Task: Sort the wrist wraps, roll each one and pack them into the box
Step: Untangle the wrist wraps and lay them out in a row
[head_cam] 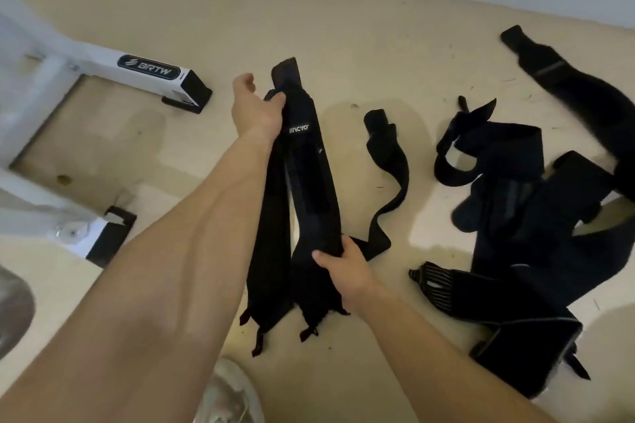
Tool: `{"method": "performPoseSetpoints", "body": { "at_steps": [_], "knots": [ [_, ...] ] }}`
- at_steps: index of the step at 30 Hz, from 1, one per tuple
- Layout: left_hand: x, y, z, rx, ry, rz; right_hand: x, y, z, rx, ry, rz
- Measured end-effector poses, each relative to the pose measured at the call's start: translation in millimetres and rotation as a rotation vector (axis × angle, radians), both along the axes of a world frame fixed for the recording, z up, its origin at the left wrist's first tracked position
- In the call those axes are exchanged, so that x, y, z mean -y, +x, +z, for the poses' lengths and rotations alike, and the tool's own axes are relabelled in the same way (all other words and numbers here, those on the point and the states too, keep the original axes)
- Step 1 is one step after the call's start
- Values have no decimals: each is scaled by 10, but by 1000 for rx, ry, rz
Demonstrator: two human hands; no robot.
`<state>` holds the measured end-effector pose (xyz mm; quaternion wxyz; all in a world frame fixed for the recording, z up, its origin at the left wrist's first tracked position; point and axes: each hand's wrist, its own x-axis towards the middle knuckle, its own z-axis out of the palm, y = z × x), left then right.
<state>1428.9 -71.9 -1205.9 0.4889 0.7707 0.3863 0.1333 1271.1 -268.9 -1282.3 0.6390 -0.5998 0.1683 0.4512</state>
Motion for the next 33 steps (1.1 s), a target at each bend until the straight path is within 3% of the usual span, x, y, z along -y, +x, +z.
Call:
{"method": "performPoseSetpoints", "body": {
  "at_steps": [3, 6, 9, 14, 19, 21, 23, 25, 27, 30, 33],
  "knots": [
    [192, -423, -436, -181, 328, -208, -30, 99, -159, 4, -73, -9],
    [578, -905, -821, -357, 511, -519, 43, 74, -206, 60, -100, 24],
    [842, -1103, -1013, -532, 469, -645, 109, -7, -183, 143, -89, 83],
    [872, -1136, -1080, -650, 529, -755, 164, -169, -94, 200, -91, 172],
    [764, -1059, -1092, -658, 579, -767, 266, -206, -6, 211, -204, 295],
    [839, -1043, -1031, -579, 592, -712, 413, -136, 46, 263, -262, 257],
    [1048, -991, -898, -421, 477, -598, 600, -29, 117, 314, -326, 177],
    [1319, -880, -716, -322, 127, -513, 777, 101, 143, 346, -415, 96],
    [1544, -809, -609, -357, -158, -541, 928, 222, 128, 339, -462, 53],
    [1706, -820, -642, -451, -128, -678, 1068, 338, 125, 278, -442, 2],
    [1758, -898, -620, -391, -248, -648, 1144, 411, 183, 181, -378, -138]
  ]
}}
